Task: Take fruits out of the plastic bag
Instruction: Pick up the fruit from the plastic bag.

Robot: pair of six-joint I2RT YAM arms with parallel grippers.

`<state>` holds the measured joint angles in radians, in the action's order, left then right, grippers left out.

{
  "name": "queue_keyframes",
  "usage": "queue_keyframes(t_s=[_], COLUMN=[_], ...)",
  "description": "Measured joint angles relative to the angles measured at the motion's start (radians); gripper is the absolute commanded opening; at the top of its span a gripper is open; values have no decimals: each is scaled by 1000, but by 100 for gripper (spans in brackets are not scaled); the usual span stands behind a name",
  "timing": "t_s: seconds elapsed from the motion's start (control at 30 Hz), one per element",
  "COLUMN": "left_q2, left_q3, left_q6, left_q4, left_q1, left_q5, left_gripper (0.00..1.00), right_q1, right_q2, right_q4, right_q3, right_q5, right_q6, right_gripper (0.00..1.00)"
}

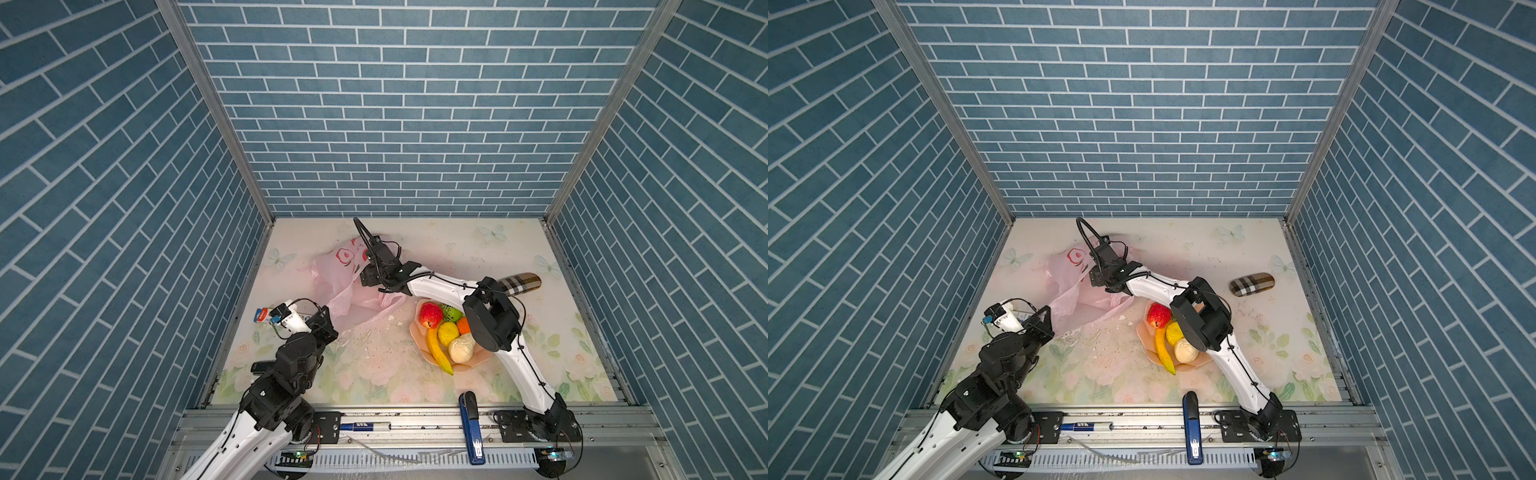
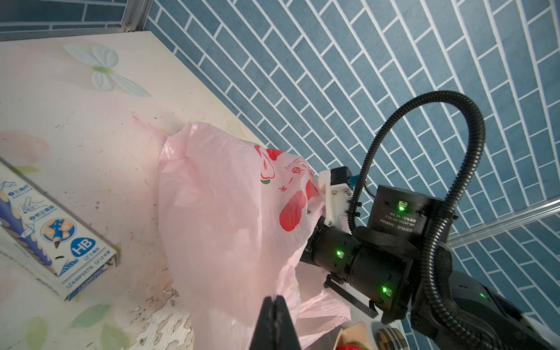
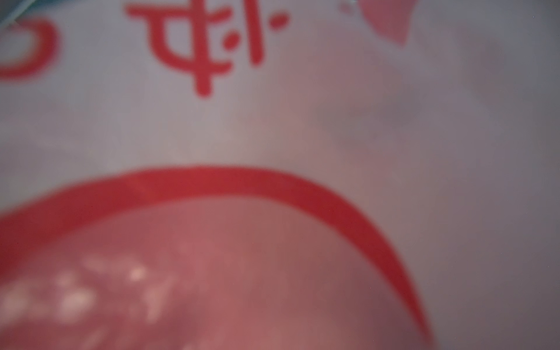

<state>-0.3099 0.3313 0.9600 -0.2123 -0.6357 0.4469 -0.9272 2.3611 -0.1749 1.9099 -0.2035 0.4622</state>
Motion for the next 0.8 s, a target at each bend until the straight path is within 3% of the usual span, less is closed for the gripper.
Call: queue_keyframes(t_s=[0.8], left_q2=[7], left_q3=[0], left_q6=[2], left_q4=[-19], left_q1=[0], left_q5=[-72], left_gripper=[0], right_q1=[29], right_q2=[137], right_q4=[3], right_q3=[164], right_q5=[29], right_q6=[85], right_gripper=[89])
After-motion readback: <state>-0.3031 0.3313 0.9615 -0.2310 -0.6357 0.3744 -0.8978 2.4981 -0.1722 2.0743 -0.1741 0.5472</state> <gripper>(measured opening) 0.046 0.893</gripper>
